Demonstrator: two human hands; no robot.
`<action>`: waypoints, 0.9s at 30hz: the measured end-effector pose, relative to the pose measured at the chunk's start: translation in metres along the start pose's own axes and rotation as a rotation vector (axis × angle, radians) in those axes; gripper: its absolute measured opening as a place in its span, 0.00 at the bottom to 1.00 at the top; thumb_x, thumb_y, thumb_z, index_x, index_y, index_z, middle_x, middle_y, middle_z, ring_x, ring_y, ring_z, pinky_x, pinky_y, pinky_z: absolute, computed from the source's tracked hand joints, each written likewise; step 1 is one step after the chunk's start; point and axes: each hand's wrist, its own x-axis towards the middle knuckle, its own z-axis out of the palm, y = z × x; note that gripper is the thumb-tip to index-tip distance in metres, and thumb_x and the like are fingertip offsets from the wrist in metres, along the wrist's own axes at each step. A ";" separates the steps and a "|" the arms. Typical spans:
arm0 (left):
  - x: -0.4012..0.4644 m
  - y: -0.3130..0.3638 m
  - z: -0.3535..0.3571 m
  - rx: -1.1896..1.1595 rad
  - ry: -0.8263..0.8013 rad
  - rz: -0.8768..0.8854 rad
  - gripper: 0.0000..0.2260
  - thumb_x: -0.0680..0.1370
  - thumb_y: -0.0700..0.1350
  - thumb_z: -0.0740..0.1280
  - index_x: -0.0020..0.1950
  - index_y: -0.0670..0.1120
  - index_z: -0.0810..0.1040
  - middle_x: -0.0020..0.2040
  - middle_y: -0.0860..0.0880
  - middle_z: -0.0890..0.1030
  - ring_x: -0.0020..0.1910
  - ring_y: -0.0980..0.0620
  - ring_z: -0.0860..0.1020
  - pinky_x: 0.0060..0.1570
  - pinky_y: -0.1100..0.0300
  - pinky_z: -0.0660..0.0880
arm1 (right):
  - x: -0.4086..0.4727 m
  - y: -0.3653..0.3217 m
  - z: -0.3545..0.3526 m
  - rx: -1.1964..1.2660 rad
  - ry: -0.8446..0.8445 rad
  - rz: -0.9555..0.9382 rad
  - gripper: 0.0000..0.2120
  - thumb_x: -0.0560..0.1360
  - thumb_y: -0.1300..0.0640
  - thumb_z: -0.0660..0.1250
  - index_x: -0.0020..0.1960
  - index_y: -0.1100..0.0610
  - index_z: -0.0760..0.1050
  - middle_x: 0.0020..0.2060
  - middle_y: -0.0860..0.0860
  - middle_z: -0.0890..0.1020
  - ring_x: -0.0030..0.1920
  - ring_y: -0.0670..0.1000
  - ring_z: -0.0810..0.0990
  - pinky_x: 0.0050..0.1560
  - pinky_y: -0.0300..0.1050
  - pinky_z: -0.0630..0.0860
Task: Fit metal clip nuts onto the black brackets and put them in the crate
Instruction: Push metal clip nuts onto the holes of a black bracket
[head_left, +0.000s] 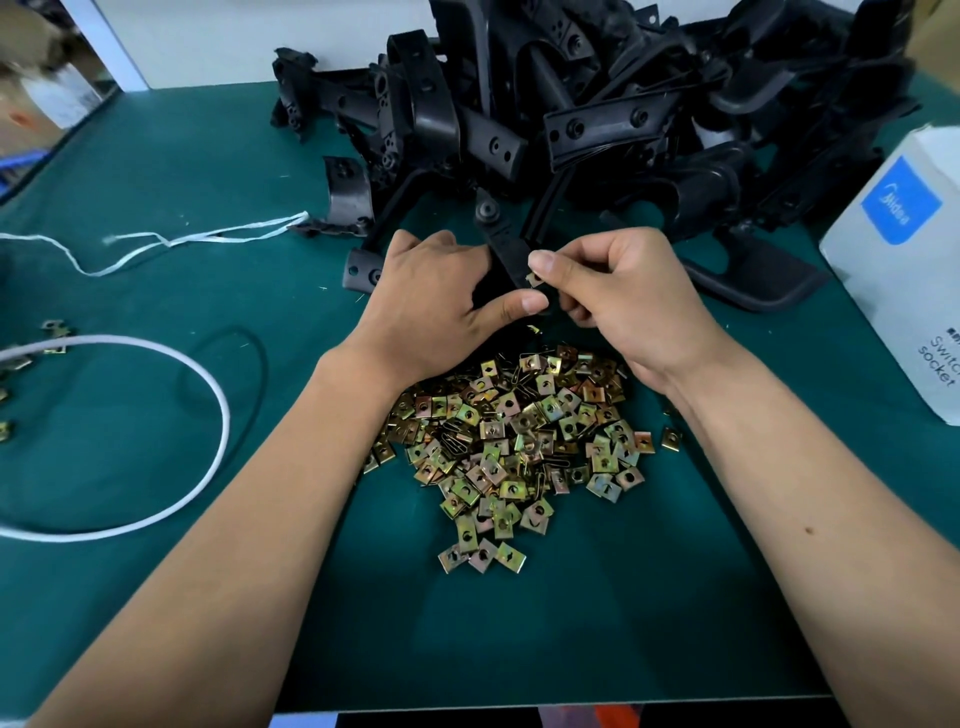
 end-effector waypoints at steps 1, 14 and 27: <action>0.000 0.001 0.000 0.007 -0.003 -0.008 0.40 0.74 0.76 0.44 0.51 0.45 0.80 0.39 0.53 0.75 0.48 0.47 0.75 0.54 0.51 0.62 | 0.000 0.000 0.000 0.011 0.013 0.012 0.10 0.78 0.51 0.74 0.43 0.57 0.85 0.26 0.46 0.77 0.30 0.44 0.73 0.32 0.34 0.72; 0.001 0.004 0.002 0.063 0.005 -0.051 0.37 0.75 0.75 0.46 0.49 0.46 0.78 0.40 0.51 0.78 0.50 0.45 0.76 0.54 0.51 0.62 | -0.001 -0.002 -0.003 -0.041 0.050 -0.031 0.19 0.82 0.53 0.67 0.43 0.68 0.82 0.28 0.48 0.77 0.32 0.44 0.74 0.37 0.38 0.72; 0.002 0.004 0.002 0.087 -0.026 -0.094 0.38 0.74 0.75 0.45 0.49 0.45 0.78 0.41 0.47 0.79 0.51 0.44 0.76 0.55 0.48 0.64 | -0.006 -0.007 0.002 -0.124 0.039 -0.110 0.23 0.82 0.54 0.66 0.33 0.66 0.73 0.34 0.68 0.76 0.35 0.49 0.73 0.41 0.47 0.69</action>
